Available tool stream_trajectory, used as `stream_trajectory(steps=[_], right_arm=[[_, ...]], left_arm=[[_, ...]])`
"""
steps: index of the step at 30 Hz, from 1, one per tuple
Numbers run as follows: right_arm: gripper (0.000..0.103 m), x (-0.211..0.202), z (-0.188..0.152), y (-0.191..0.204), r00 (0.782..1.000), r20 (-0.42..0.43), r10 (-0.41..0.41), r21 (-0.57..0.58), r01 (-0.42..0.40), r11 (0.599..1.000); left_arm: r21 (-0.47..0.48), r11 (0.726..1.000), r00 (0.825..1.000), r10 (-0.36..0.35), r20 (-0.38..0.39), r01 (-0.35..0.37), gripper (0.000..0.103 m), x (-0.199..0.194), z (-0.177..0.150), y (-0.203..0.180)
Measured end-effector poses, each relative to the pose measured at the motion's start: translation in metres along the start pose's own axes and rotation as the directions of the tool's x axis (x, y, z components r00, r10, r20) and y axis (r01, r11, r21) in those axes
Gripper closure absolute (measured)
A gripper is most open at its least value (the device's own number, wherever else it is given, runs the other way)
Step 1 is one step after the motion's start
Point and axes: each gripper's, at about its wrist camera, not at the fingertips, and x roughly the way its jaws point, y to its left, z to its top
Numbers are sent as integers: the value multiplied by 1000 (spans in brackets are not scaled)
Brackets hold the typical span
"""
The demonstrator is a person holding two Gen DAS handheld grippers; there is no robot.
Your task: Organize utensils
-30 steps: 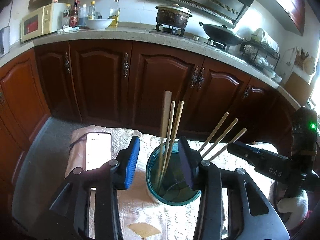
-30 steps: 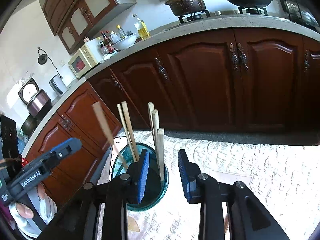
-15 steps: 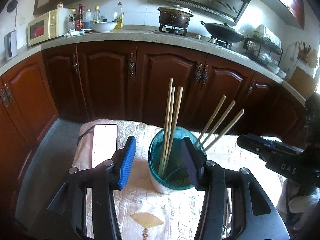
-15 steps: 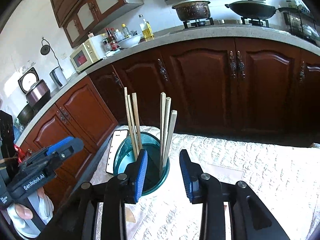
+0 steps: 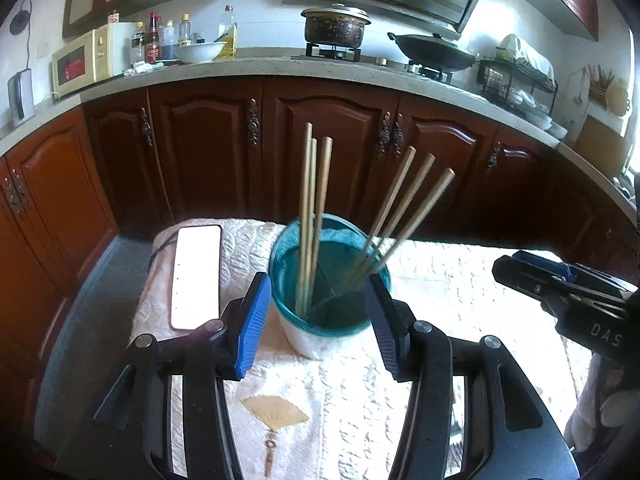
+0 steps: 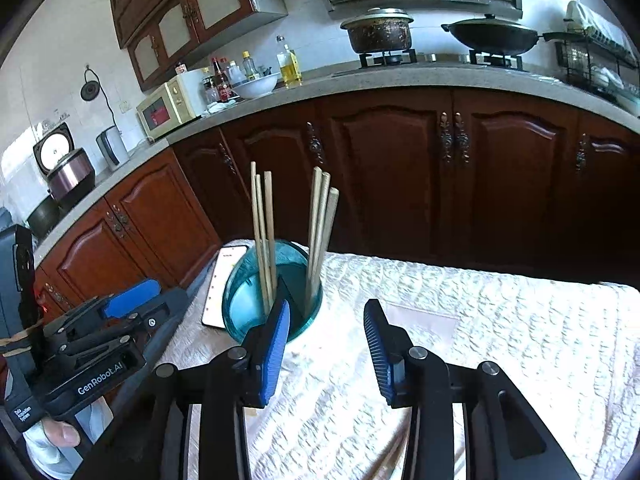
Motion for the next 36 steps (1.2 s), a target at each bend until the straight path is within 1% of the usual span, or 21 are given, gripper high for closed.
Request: stream_trajectory(steps=[8, 18, 27, 30, 36], right_arm=[[65, -19, -27, -16, 999, -25, -38, -1, 38, 999], [65, -24, -57, -58, 992, -89, -89, 56, 95, 994], [65, -20, -67, -66, 989, -113, -100, 73, 109, 991], [63, -18, -69, -67, 988, -120, -100, 77, 110, 991], [62, -14, -77, -77, 983, -148, -111, 91, 125, 988]], left_arm=[[18, 999, 999, -30, -28, 31, 54, 1, -18, -22], [30, 997, 995, -62, -76, 65, 53, 13, -35, -38], [32, 998, 994, -55, -97, 58, 53, 18, -41, -42], [31, 998, 993, -56, -106, 60, 53, 21, -42, -42], [26, 996, 987, -82, -136, 87, 53, 30, -48, -44]])
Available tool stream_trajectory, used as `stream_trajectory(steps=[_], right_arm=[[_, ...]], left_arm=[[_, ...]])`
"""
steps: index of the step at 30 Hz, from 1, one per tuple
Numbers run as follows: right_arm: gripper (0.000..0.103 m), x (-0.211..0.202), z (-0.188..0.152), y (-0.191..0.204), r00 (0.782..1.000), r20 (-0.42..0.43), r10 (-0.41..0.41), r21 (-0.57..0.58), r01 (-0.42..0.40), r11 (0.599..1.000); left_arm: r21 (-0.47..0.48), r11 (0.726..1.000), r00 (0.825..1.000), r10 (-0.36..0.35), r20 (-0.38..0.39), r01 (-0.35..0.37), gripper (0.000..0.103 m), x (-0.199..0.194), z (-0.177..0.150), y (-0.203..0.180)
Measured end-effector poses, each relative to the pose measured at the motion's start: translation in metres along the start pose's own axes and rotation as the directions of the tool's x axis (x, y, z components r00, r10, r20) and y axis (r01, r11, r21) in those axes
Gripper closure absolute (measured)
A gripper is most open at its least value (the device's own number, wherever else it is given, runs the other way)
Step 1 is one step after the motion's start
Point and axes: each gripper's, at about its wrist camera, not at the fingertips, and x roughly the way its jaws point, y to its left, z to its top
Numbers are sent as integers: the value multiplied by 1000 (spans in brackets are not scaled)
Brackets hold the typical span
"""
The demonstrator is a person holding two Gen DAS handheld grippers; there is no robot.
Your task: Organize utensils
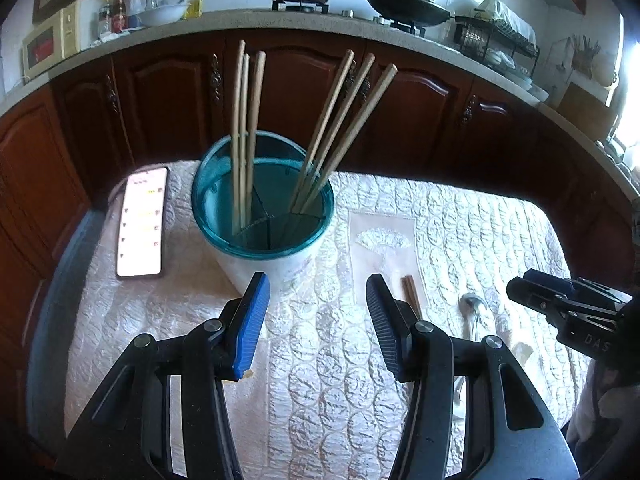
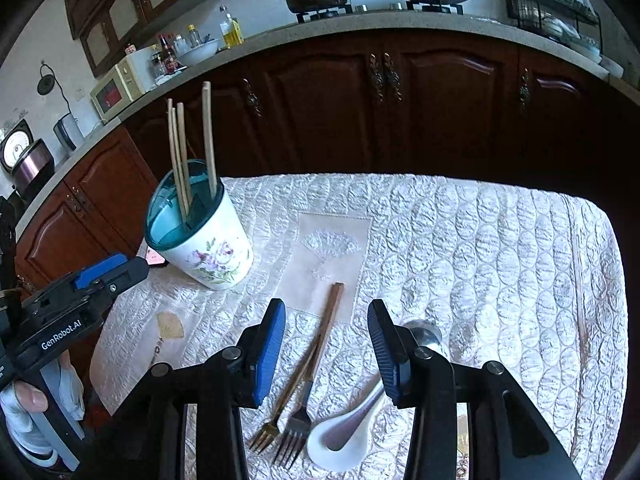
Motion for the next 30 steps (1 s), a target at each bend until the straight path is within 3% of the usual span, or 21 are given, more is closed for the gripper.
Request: stream_trajectory(steps=[11, 14, 19, 25, 30], right_arm=[[62, 30, -29, -45, 991, -135, -21, 67, 31, 997], [72, 45, -35, -60, 985, -173, 5, 117, 15, 993], [75, 69, -42, -81, 976, -209, 56, 218, -9, 976], [75, 84, -39, -107, 971, -204, 126, 359, -45, 932], [75, 94, -38, -134, 965, -160, 209, 501, -103, 859]], left_arm=[[17, 994, 984, -101, -144, 105, 53, 39, -16, -12], [20, 993, 981, -108, -164, 113, 53, 47, -18, -17], [31, 992, 976, -112, -189, 120, 53, 57, -18, -22], [37, 991, 969, -117, -215, 128, 53, 70, -18, -31], [36, 990, 964, -122, -235, 134, 53, 79, -17, -37]])
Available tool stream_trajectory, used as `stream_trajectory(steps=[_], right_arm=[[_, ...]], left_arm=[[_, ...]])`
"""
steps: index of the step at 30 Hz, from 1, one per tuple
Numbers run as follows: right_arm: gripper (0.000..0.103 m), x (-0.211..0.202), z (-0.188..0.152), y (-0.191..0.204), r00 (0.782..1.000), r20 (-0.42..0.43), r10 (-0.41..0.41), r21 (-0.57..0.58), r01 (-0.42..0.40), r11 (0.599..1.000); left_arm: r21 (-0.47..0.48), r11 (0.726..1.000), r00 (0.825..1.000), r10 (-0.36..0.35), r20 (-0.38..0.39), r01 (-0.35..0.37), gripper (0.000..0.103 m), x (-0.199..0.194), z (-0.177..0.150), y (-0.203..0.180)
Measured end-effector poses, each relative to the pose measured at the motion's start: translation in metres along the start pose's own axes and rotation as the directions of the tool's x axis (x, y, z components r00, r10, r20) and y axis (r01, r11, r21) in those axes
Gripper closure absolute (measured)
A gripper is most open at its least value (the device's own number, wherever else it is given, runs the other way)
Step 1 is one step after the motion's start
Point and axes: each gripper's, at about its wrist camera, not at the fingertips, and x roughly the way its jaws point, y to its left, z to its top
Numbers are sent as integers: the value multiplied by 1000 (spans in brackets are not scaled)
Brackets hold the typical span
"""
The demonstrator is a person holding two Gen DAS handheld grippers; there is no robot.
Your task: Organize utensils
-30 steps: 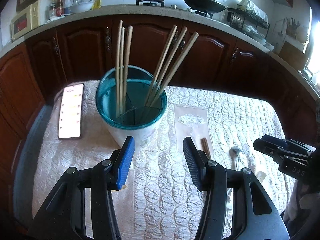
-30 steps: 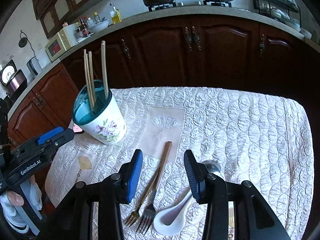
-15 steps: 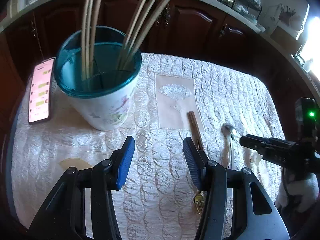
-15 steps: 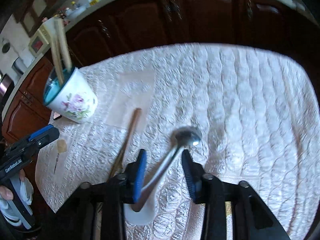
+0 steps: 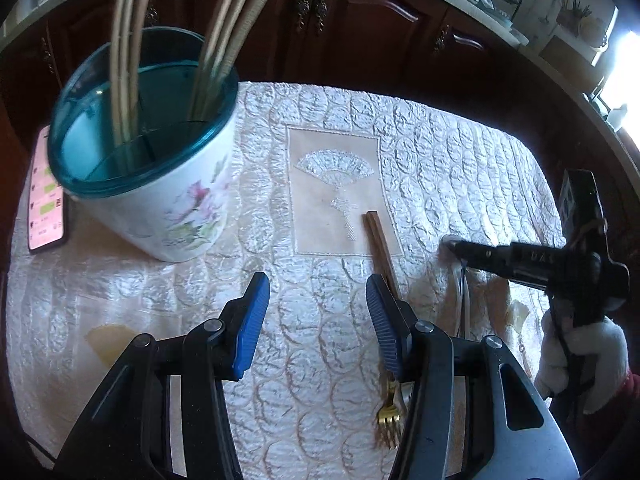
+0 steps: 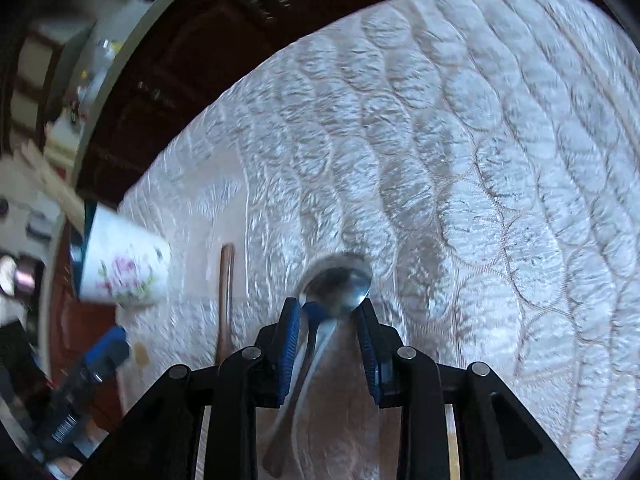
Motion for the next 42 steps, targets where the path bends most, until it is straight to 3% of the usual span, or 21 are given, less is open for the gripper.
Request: stream_trajectory(steps=[5, 8, 13, 19, 21, 24, 27, 35, 40, 42], right_arm=[[76, 3, 10, -9, 998, 17, 68, 45, -69, 997], [90, 3, 15, -11, 994, 20, 103, 42, -104, 994], [95, -9, 15, -4, 989, 32, 148, 2, -148, 989], [99, -37, 12, 0, 980, 73, 187, -17, -187, 982], [99, -46, 14, 2, 975, 88, 205, -21, -204, 979], [100, -61, 18, 11, 968, 113, 223, -46, -219, 975], [100, -74, 20, 20, 961, 132, 242, -71, -235, 969], [100, -102, 18, 69, 939, 163, 301, -180, -272, 945], [102, -118, 11, 109, 924, 181, 338, -276, -283, 919], [102, -118, 11, 125, 930, 195, 312, -317, -242, 917]], left_arm=[[-13, 999, 999, -30, -31, 29, 53, 18, 11, -8], [-34, 998, 996, -60, -65, 57, 53, 35, 21, -15], [-35, 997, 992, -75, -103, 72, 54, 64, 34, -26], [-19, 999, 990, -43, -136, 40, 71, 99, 46, -35], [1, 999, 989, -38, -140, 39, 88, 104, 50, -40], [15, 999, 988, -47, -146, 49, 92, 104, 51, -43], [-7, 997, 989, -83, -126, 83, 92, 87, 52, -38], [-21, 985, 985, -172, 32, 173, 93, -18, 50, -13], [-15, 983, 977, -181, 113, 184, 93, -75, 42, 6], [-18, 984, 975, -171, 139, 175, 94, -89, 39, 13]])
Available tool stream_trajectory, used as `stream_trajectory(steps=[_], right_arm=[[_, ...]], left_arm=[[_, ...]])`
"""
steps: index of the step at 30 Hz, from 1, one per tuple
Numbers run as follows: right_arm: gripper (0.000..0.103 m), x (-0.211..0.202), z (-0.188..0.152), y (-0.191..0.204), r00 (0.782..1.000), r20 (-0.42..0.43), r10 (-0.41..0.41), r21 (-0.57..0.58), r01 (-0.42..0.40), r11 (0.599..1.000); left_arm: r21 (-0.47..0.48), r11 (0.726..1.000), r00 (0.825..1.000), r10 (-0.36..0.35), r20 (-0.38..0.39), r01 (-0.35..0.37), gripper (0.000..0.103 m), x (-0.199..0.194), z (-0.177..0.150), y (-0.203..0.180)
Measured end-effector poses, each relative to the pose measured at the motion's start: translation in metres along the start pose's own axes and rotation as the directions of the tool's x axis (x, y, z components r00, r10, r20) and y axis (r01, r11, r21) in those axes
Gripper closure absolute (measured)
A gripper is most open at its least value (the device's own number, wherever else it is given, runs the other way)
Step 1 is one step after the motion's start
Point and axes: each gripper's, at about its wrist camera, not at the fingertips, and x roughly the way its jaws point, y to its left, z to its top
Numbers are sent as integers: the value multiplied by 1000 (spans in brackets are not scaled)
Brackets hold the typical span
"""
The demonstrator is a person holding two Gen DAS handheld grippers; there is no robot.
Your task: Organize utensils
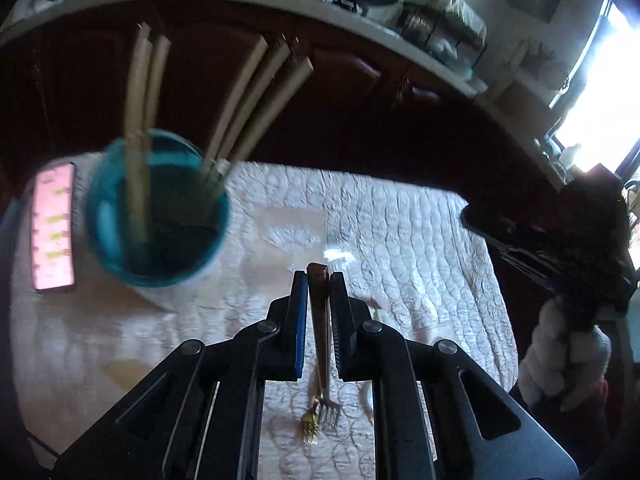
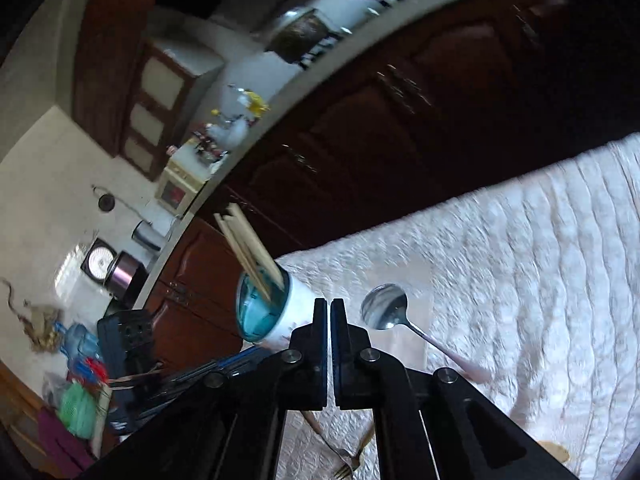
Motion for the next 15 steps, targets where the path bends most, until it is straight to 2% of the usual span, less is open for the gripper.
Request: stream_trajectory(steps=[5, 7, 9, 13, 15], right_arm=[[102, 25, -6, 7, 995, -63, -73, -26, 71, 997], [100, 44, -10, 3, 988, -119, -96, -34, 93, 995], [98, 67, -16, 2, 974, -161, -162, -86, 150, 985], [68, 120, -21, -1, 939, -249, -237, -211, 187, 960], [68, 144, -23, -2, 914, -277, -296, -286, 215, 934]], left_arm=[[-17, 1000, 999, 9, 39, -8, 94, -23, -2, 9], [-21, 1000, 999, 7, 53, -6, 94, -31, -1, 11], [-22, 1000, 998, 10, 68, -8, 94, -42, -2, 14], [-24, 1000, 995, 15, 97, -13, 94, -61, 1, 20], [-28, 999, 993, 25, 112, -22, 94, -68, 3, 22]])
